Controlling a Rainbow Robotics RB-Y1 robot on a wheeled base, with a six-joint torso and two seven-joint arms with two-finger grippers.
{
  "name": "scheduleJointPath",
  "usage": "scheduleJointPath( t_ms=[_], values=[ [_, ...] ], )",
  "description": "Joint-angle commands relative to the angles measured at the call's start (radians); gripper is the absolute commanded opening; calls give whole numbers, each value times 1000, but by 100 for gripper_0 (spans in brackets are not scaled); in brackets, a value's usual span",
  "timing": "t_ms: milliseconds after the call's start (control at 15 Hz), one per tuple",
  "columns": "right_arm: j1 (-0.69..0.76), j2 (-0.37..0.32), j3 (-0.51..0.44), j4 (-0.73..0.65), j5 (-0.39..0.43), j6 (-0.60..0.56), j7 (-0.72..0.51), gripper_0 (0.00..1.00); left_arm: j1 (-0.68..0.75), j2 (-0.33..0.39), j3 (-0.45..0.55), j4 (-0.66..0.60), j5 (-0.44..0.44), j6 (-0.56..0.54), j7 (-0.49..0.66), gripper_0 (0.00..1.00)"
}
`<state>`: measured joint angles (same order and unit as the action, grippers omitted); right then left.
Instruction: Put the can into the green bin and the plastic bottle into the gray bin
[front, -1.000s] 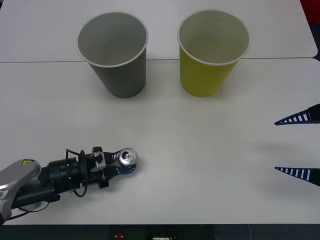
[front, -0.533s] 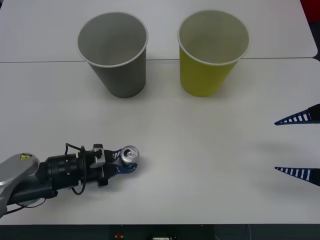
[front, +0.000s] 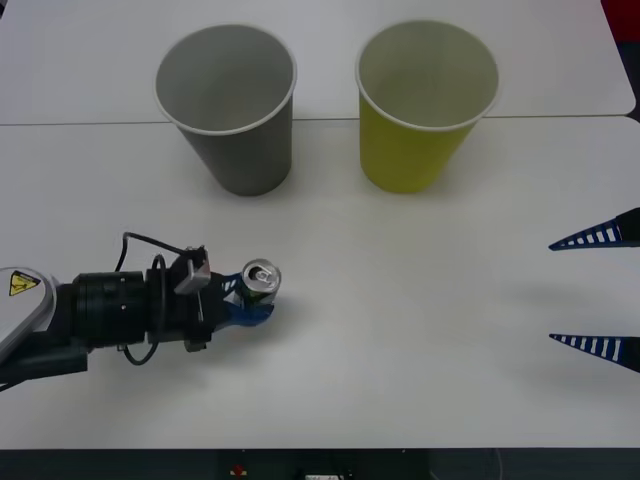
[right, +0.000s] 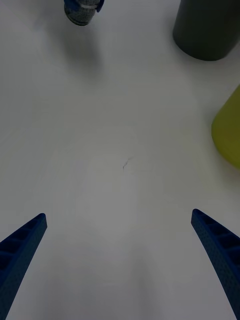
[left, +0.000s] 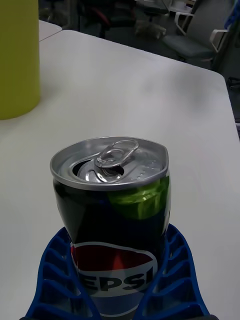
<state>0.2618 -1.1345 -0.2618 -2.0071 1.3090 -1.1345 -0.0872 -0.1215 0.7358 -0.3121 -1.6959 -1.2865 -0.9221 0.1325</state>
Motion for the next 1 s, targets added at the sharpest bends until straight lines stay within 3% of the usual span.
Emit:
scheduleJointPath(
  t_ms=[67,533,667,867,1000],
  values=[
    [0,0,0,0,0,0,0,100,0,4,38,-137,-148,-1,257,0],
    [0,0,0,0,0,0,0,100,-13,46,74,-508,-513,-11,918,0],
    [0,0,0,0,0,0,0,100,-67,46,85,-594,-611,-101,1096,0],
    [0,0,0,0,0,0,0,100,-185,46,90,-659,-675,-204,1234,0],
    [0,0,0,0,0,0,0,100,-257,46,91,-656,-682,-230,1236,0]
  ],
)
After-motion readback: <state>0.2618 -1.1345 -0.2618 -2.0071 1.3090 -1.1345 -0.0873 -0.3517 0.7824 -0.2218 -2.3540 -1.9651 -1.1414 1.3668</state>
